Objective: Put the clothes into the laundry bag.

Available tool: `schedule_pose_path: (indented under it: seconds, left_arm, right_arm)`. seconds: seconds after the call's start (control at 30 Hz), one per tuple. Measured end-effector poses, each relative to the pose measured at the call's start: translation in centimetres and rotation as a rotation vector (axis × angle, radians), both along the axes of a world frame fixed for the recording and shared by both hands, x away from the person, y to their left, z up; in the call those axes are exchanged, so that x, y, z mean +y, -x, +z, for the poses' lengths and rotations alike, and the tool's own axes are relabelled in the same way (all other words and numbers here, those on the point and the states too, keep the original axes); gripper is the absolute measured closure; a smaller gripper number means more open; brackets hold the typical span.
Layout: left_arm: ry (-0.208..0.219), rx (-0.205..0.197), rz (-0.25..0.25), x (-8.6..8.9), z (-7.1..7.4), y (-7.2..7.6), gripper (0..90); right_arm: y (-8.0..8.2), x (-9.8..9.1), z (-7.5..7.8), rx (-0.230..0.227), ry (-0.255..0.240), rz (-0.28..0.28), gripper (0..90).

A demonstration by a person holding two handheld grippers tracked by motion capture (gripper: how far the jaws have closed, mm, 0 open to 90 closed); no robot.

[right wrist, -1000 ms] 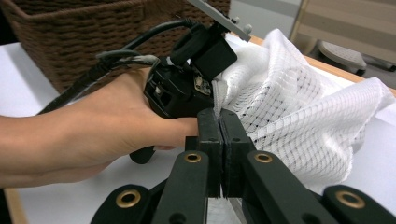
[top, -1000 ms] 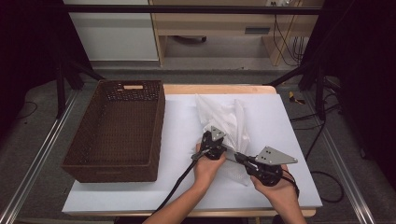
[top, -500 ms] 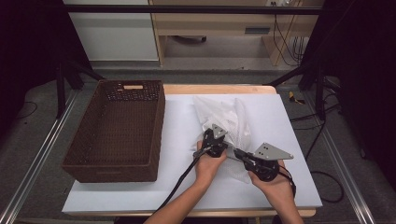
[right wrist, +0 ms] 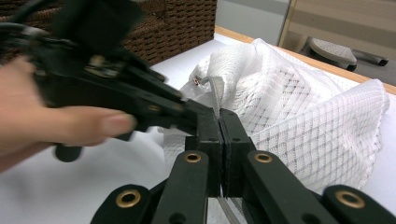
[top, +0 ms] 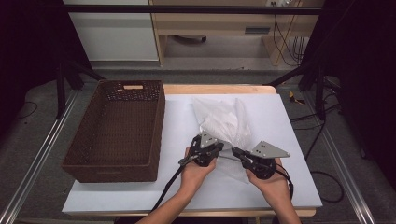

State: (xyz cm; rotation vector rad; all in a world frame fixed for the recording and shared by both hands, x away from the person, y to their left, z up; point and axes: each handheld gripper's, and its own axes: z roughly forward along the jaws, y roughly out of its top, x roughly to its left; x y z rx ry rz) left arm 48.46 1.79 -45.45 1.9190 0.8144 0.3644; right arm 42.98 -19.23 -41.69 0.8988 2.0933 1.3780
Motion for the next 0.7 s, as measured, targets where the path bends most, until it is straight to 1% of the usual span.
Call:
schedule_pose_path:
  seconds: [0.03, 0.07, 0.1, 0.13, 0.23, 0.3, 0.33, 0.4, 0.43, 0.5, 0.63, 0.7]
  left_arm:
    - [0.000, 0.000, 0.000, 0.0, 0.0, 0.0, 90.0]
    - [0.001, 0.004, 0.002, 0.8, 0.1, 0.6, 90.0]
    - [-0.004, 0.003, 0.003, 1.2, 0.1, 0.8, 90.0]
    - [-0.004, 0.003, 0.003, 1.2, 0.1, 0.8, 90.0]
    - [-0.014, 0.018, 0.017, 2.3, -0.1, 1.3, 90.0]
    - [-0.030, 0.022, 0.028, 2.9, -0.2, 1.4, 90.0]
    - [-0.043, 0.028, 0.043, 3.3, -0.3, 1.4, 90.0]
    - [-0.056, 0.030, 0.056, 3.6, -0.4, 1.3, 90.0]
    - [-0.056, 0.030, 0.056, 3.6, -0.4, 1.3, 90.0]
    - [-0.079, 0.028, 0.066, 3.7, -0.6, 1.3, 90.0]
    - [-0.108, 0.029, 0.085, 4.2, -0.9, 1.3, 90.0]
    - [-0.111, 0.030, 0.088, 4.3, -1.0, 1.4, 90.0]
  right_arm:
    - [0.0, 0.0, 0.0, 0.000, 0.000, 0.000, 89.5]
    - [-0.1, 0.1, 0.0, 0.002, 0.000, -0.001, 89.5]
    - [-0.1, 0.1, 0.0, 0.001, 0.000, -0.003, 89.5]
    - [-0.1, 0.1, 0.0, 0.001, 0.000, -0.003, 89.5]
    - [-0.4, 0.1, 0.2, 0.001, -0.001, -0.008, 89.5]
    - [-0.7, 0.0, 0.4, 0.001, 0.000, -0.012, 89.5]
    - [-1.0, -0.1, 0.5, 0.001, -0.005, -0.022, 89.5]
    - [-1.3, -0.3, 0.6, 0.003, -0.007, -0.029, 89.5]
    - [-1.3, -0.3, 0.6, 0.003, -0.007, -0.029, 89.5]
    - [-1.4, -0.4, 0.6, 0.005, -0.012, -0.032, 89.5]
    - [-1.1, -0.4, 0.4, 0.003, -0.008, -0.030, 89.5]
    - [-1.1, -0.4, 0.4, 0.003, -0.010, -0.031, 89.5]
